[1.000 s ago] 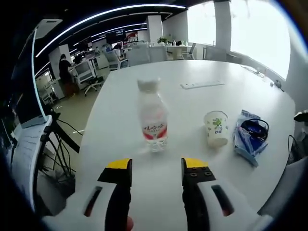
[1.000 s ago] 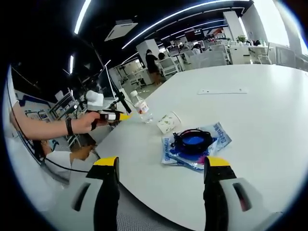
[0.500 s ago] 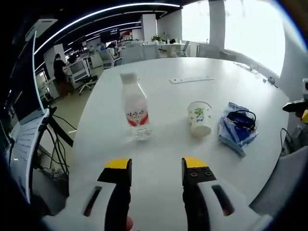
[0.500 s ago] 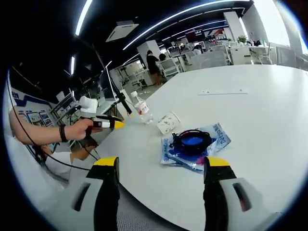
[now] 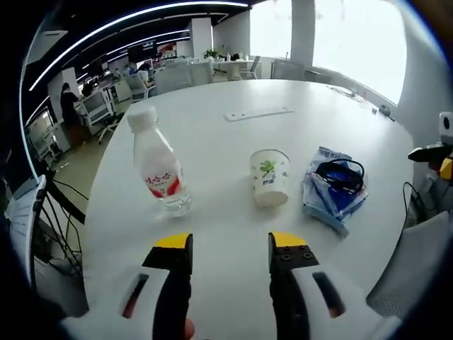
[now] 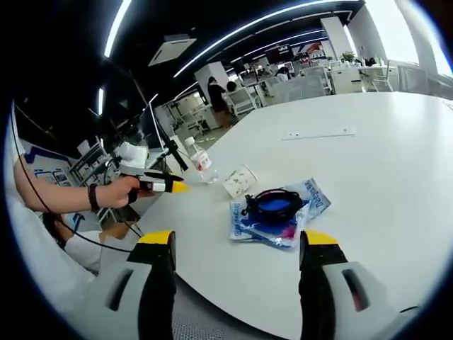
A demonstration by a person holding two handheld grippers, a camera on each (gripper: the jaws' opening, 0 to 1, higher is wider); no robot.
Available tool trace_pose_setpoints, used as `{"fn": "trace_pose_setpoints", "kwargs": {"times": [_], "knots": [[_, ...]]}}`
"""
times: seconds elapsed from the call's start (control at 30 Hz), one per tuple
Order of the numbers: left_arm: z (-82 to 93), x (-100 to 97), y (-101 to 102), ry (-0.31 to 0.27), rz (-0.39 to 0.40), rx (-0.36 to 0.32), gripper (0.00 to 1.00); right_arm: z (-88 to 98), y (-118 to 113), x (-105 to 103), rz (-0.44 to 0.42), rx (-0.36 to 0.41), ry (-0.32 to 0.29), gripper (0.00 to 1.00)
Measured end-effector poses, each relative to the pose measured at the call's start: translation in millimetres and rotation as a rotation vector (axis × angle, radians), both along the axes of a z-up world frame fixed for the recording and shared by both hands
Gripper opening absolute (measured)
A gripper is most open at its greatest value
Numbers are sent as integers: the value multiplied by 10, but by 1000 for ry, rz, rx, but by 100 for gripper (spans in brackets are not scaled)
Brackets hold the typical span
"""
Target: Arrange the tabletop items into an orderly group along one side of the table until the central work area is clear of visible clutter.
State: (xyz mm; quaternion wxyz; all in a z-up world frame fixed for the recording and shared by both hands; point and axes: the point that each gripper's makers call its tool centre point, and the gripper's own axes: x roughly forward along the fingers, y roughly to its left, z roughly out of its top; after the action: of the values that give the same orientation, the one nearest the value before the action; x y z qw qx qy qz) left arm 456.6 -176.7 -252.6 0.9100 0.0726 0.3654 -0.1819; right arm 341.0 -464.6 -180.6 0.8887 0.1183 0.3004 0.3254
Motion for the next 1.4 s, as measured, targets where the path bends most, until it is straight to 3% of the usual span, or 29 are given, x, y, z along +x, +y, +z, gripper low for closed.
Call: {"fn": "trace_pose_setpoints", "kwargs": {"times": [0.6, 0.8, 1.23, 1.4], "knots": [[-79, 421, -597, 15, -95, -45, 44, -94, -294, -68, -91, -10, 31, 70], [-90, 475, -736, 24, -120, -51, 44, -115, -353, -70, -114, -12, 40, 70], [-197, 601, -934, 88, -112, -99, 45, -123, -323, 25, -116, -14, 47, 70], [-349, 645, -912, 137, -45, -118, 47, -113, -300, 60, -113, -13, 45, 70]]}}
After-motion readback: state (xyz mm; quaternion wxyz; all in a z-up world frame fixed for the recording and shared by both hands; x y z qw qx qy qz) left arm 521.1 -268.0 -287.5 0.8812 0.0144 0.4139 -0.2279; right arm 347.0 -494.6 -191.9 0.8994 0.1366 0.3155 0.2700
